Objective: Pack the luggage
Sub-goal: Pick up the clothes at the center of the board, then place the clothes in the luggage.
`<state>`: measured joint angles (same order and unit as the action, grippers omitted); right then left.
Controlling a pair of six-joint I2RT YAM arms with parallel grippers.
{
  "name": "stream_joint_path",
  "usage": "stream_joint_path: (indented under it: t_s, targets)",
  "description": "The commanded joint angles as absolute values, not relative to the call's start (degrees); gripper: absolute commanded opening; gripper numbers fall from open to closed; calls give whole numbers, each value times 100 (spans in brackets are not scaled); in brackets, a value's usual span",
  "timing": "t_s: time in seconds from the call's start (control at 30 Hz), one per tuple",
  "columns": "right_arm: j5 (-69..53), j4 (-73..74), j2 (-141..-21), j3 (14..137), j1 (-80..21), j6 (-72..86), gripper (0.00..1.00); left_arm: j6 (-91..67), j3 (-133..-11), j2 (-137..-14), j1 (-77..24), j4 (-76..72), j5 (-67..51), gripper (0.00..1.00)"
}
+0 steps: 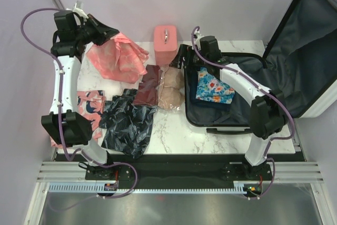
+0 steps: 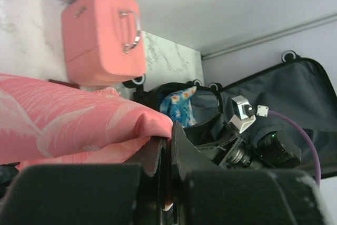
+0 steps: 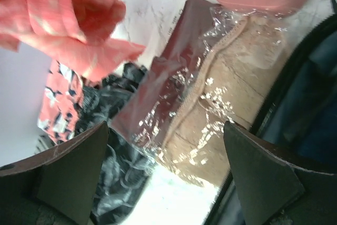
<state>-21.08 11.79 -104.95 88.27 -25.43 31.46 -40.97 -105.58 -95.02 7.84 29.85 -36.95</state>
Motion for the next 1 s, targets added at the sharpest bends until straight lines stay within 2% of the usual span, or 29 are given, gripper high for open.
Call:
stream_joint_path:
  t_s: [0.0,0.17,0.37,0.53,0.73,0.97]
  targets:
    - [-2416,1449,-9854,8631,-2654,2401,98,-4421,-11091,-9307,397,2637,-3613,2]
    - [-2365,1547,-9265,7999,-2654,2487,98,-4579,-11759,-9667,-500,2610,-3305,2]
    - [-1653,1828,-8290,7656,-2444,2400,98,-4895,-12822,-10396,-1484,2409,-3050,2]
    - [-2021,2311,-7639,7453,-2338,1925,98,-5211,-13341,-10915,-2249,1917,-2743,2]
    - [-879,2522,-6567,6874,-2277,1934,98,-5484,-13658,-11478,-2979,1099,-2505,2]
    - [-1696,2584,-6355,6821,-2224,1749,98,-5695,-14001,-12076,-3489,423,-2163,2]
